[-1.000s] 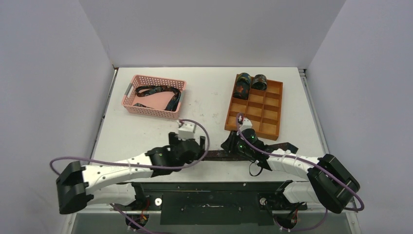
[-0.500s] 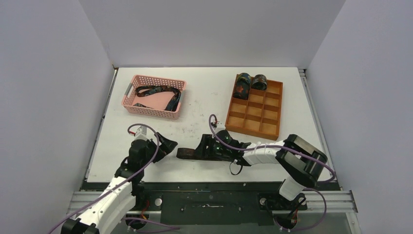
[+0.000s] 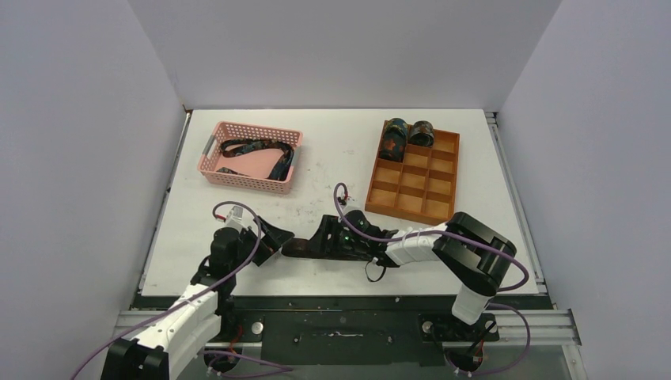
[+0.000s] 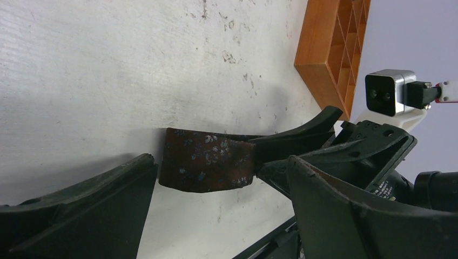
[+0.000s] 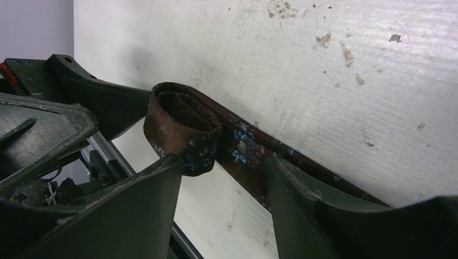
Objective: Roll the ties
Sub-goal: Roll the tie at the center of the board.
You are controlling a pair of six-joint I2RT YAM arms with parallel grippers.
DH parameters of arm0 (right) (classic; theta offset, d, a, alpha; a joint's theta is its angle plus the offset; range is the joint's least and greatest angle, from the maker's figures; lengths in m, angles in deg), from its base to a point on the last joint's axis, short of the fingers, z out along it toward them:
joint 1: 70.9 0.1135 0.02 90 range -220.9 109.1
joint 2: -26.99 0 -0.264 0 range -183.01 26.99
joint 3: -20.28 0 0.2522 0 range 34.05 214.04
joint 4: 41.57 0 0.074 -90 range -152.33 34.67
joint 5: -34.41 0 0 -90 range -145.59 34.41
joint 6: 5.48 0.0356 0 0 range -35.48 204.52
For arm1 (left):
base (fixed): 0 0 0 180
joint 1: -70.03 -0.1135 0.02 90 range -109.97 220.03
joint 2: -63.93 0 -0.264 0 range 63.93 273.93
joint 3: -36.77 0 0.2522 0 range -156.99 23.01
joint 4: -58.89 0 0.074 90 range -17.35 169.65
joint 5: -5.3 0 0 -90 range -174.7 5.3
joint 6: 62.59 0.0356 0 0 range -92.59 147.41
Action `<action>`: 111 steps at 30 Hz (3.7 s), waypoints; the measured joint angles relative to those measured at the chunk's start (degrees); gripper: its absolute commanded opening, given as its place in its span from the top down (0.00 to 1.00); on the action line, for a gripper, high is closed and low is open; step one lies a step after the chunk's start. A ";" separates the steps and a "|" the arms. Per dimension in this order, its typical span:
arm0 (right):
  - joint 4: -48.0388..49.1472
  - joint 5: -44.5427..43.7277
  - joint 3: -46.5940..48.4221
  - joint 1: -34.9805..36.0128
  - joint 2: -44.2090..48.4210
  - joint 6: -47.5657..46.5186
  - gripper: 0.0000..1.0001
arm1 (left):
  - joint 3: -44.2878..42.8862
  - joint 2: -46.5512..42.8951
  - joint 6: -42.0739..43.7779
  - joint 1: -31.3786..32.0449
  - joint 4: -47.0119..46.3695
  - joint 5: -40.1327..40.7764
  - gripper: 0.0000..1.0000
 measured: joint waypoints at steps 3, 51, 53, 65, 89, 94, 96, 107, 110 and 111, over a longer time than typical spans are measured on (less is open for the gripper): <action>0.00 -0.48 0.00 0.22 0.04 0.13 0.38 | 0.28 1.40 -0.07 -0.22 -0.96 -0.68 0.13; 15.87 5.11 -1.18 -0.20 -9.46 4.48 0.93 | 2.40 -0.44 0.07 -0.37 1.22 0.70 0.28; 16.31 5.03 -1.42 -0.17 -9.46 3.58 0.90 | 2.40 0.50 0.00 -0.44 0.70 0.70 0.29; 13.68 3.93 -1.55 -0.02 -6.27 -1.64 0.47 | 1.57 3.61 0.00 -0.74 -0.76 0.28 0.29; -6.27 -4.94 -0.39 -0.22 5.11 -7.69 0.37 | 0.87 3.69 -0.07 -0.90 0.79 0.17 0.27; -7.89 -5.46 -0.09 -0.57 6.73 -8.87 0.67 | 0.87 4.00 -0.09 -0.90 0.44 0.13 0.27; -7.91 -5.38 0.09 -0.61 6.86 -9.03 0.74 | 0.87 4.63 -0.17 -0.90 -0.24 0.04 0.27; -7.82 -4.31 0.15 -0.13 6.84 -8.96 0.82 | -0.35 9.88 -0.59 -0.96 -4.76 -1.49 0.19; -7.43 -4.35 -0.02 -0.52 6.86 -8.94 0.78 | -0.35 10.29 -0.61 -0.98 -5.35 -1.70 0.19; -7.30 -4.55 -0.26 -0.59 7.04 -8.96 0.76 | -0.35 10.40 -0.61 -0.98 -5.55 -1.75 0.19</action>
